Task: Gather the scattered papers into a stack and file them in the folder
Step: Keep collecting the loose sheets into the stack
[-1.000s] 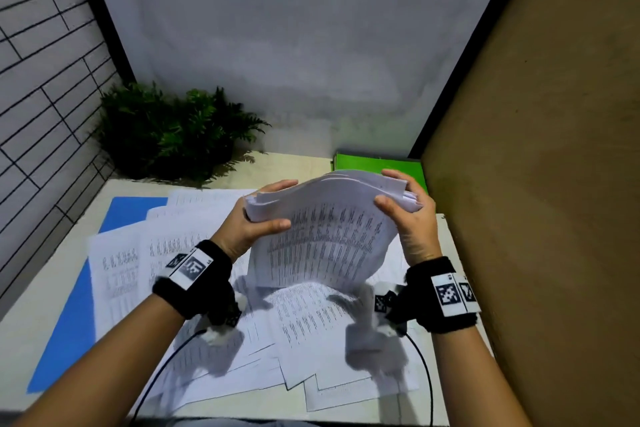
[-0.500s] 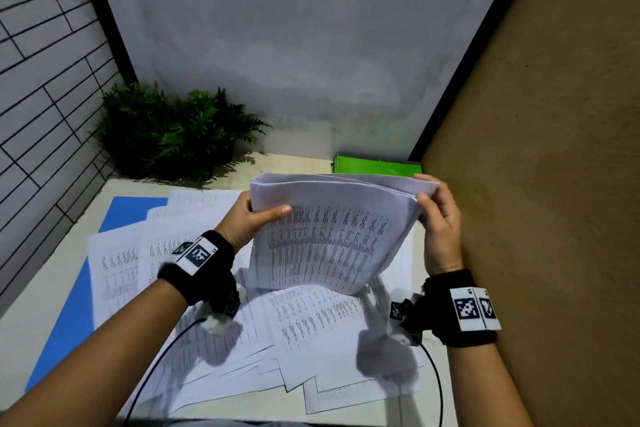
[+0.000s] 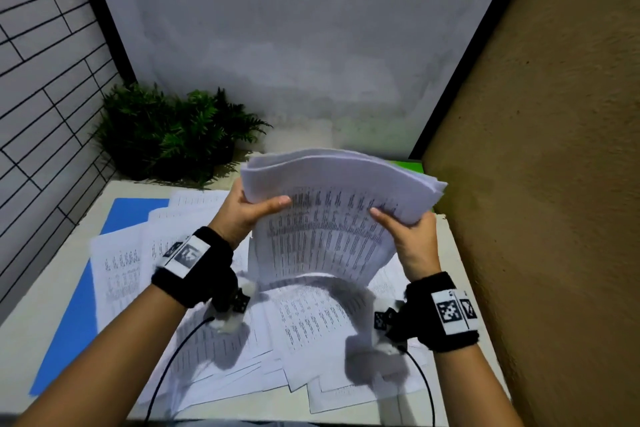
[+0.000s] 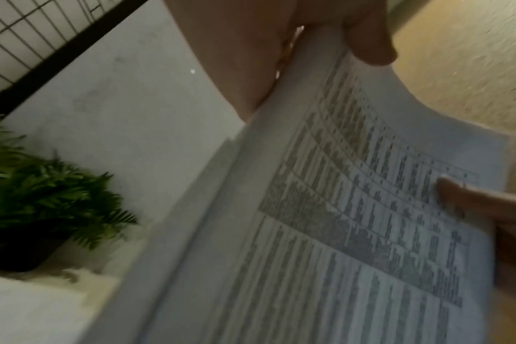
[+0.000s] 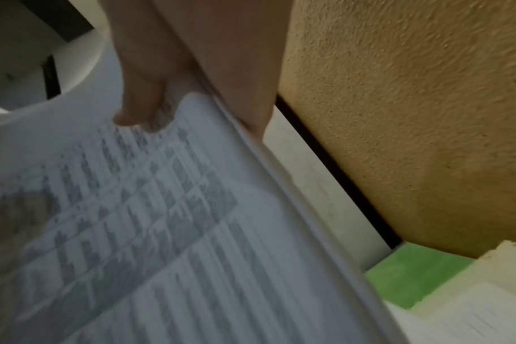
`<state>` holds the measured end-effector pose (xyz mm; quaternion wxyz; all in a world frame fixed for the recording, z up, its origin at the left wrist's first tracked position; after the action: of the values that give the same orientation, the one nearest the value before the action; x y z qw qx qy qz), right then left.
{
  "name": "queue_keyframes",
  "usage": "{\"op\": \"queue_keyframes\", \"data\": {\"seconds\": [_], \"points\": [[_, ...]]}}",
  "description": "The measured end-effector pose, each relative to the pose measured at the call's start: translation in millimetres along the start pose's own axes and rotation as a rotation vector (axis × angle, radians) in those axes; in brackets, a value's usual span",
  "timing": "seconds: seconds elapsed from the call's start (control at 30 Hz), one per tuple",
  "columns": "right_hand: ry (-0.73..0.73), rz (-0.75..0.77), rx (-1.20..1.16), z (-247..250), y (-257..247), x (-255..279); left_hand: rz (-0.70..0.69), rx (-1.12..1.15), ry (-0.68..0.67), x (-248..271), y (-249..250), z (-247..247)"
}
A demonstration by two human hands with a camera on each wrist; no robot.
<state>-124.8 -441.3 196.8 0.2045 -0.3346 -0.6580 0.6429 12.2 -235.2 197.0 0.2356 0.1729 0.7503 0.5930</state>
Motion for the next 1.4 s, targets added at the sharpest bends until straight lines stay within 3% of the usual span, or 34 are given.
{"op": "queue_keyframes", "data": {"seconds": [0.07, 0.13, 0.23, 0.27, 0.33, 0.37, 0.4, 0.5, 0.57, 0.67, 0.73, 0.8, 0.9, 0.97, 1.1, 1.2, 1.23, 1.27, 1.33, 1.4], "points": [[-0.049, 0.018, 0.084, -3.9, -2.5, -4.4, 0.063, -0.039, -0.029, 5.0, -18.6, 2.8], [0.001, 0.106, 0.207, -0.2, -20.6, -9.1, 0.149, -0.117, -0.054, 11.2, -41.6, 3.4], [0.159, 0.494, 0.569, -3.1, -90.5, 1.7, 0.193, -0.150, -0.040, 15.2, -56.3, 4.8], [0.127, 0.574, 0.811, -17.1, -106.3, 6.5, 0.192, -0.153, -0.037, 15.4, -57.3, 4.3], [-0.161, 0.529, 1.323, -48.1, -88.7, 6.0, 0.196, -0.156, -0.035, 14.2, -58.0, 4.4], [-0.291, 0.454, 1.447, -50.9, -70.2, 5.8, 0.199, -0.152, -0.041, 13.1, -58.4, 4.3], [-0.330, 0.382, 1.483, -47.1, -60.3, 4.2, 0.201, -0.152, -0.051, 12.2, -57.7, 3.3], [-0.291, 0.382, 1.358, -35.1, -58.1, -1.5, 0.173, -0.180, -0.090, 8.8, -52.2, -3.0], [-0.273, 0.352, 1.081, -26.1, -56.9, -7.4, 0.186, -0.197, -0.107, 8.7, -52.0, -4.7], [-0.135, 0.023, 0.392, 7.3, -29.6, -19.7, 0.218, -0.208, -0.100, 6.6, -57.6, -2.9], [-0.150, -0.178, 0.164, 6.9, 8.8, -14.5, 0.214, -0.227, -0.074, 4.3, -57.9, -4.5], [-0.119, -0.186, 0.114, -0.8, 18.0, -6.0, 0.180, -0.237, -0.002, 0.5, -52.3, -2.6], [-0.038, -0.073, 0.072, -4.7, -9.6, -8.8, 0.097, -0.163, 0.096, -4.0, -26.6, 7.1], [-0.040, -0.029, 0.049, -4.2, -22.4, -11.7, 0.049, -0.115, 0.048, -5.2, -11.4, 6.0], [0.012, 0.022, 0.267, -3.6, -29.5, -17.5, 0.129, -0.137, -0.092, 0.5, -23.1, -4.0], [0.144, 0.365, 0.693, -22.4, -72.8, -6.1, 0.205, -0.200, -0.073, 3.6, -49.5, -4.3], [0.106, 0.482, 0.870, -42.7, -84.1, 2.7, 0.216, -0.212, -0.069, 3.8, -54.6, -4.6], [-0.028, 0.545, 1.058, -70.5, -82.1, 9.6, 0.219, -0.209, -0.080, 4.6, -56.0, -6.7], [-0.415, 0.577, 1.353, -123.6, -57.1, 28.4, 0.224, -0.198, -0.071, 3.2, -58.9, -4.3], [-0.514, 0.628, 1.443, -143.0, -54.4, 38.5, 0.223, -0.188, -0.053, -0.5, -62.2, -1.3]]}}
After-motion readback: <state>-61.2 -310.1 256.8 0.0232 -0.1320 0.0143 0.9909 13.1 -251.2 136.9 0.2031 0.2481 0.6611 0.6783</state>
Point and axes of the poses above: each hand's wrist, its own x-axis away from the middle knuckle, its own z-axis out of the back of the hand, y = z × x, the point moved 10 cm from there along -x, towards the middle knuckle, and after that the axes turned 5 degrees about y, right-handed, at the moved point
